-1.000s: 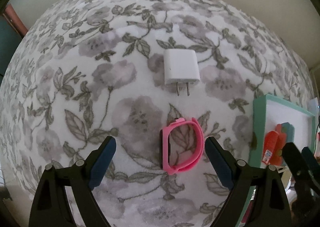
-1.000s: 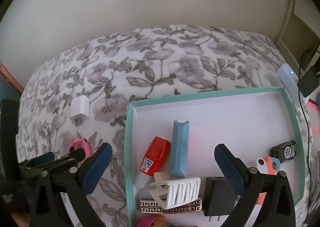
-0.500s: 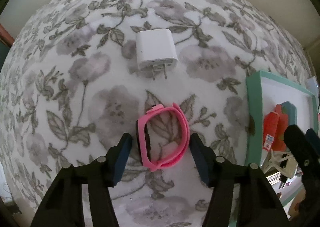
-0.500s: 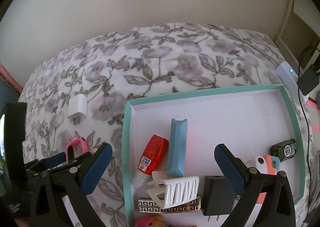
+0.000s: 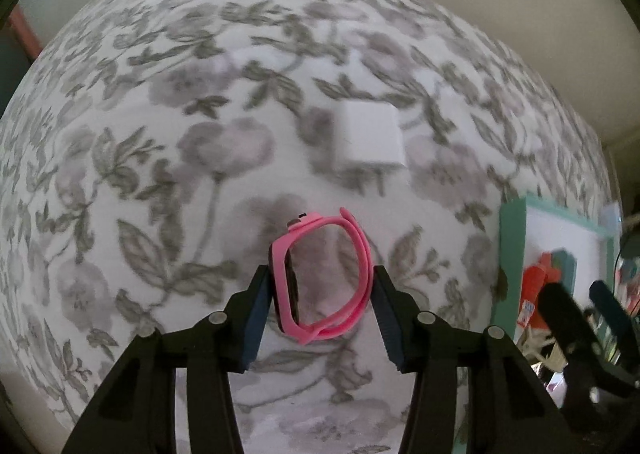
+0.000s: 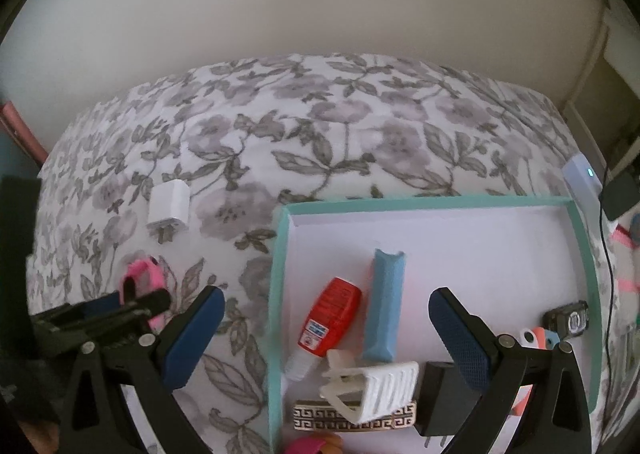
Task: Organize rigid objects
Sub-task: 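Lift the pink band with the left gripper while right gripper grasps the white charger cube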
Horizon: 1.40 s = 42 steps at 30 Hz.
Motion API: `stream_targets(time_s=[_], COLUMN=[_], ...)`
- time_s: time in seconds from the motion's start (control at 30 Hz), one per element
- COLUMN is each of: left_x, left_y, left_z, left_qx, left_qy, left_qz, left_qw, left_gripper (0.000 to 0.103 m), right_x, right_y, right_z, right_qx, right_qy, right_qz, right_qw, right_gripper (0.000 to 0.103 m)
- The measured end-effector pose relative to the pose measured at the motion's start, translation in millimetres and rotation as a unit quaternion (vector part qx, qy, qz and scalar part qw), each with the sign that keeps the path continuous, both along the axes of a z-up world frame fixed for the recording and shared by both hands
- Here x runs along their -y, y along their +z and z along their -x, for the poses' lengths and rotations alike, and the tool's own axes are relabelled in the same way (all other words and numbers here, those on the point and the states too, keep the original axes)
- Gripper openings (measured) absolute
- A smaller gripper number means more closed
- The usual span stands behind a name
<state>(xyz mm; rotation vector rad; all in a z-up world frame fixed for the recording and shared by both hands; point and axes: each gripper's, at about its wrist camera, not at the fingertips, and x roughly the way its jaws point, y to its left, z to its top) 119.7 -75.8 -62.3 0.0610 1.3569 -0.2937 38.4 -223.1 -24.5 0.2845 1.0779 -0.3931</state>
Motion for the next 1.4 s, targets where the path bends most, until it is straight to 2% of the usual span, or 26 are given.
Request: stream_targets(time_s=[0.3,0.53,0.73,0.93,1.13,1.27,1.4], left_x=[-63,-119,-128,-121,-118,-114,-107], left_y=[13,23,27,24,18,17,18], left_z=[-32,-47,-50,-48,-50,-49,-47], left_qx=[0.024,0.03,0.035,0.026,0.016,0.013,0.011], left_qy=[0.071,0.149,0.158,0.151,0.146,0.141,0.13], left_qz=[0.015,0.045,0.053,0.057,0.059,0.058,0.057], left_qw=[0.9971,0.9873,0.9854,0.9866,0.9875,0.9882,0.9898], left_gripper=[0.051,0.051,0.051,0.051,0.051,0.051,0.051], right_x=[-34,-74,-97,-97,-95,-87,-85], right_y=[-5,-12,-34,-53,-54,-51,-48], right_z=[-38,-86,-121,-141,-144,-137,-126], right_qx=[-0.01,0.013,0.01,-0.003,-0.005,0.006,0.004], right_qy=[0.05,0.102,0.127,0.122,0.127,0.115,0.11], right_qz=[0.022,-0.02,-0.021,-0.016,-0.005,-0.033,-0.046], right_qw=[0.998,0.994,0.992,0.992,0.992,0.993,0.993], right_gripper=[0.103,0.103,0.103,0.084,0.062,0.046,0.045])
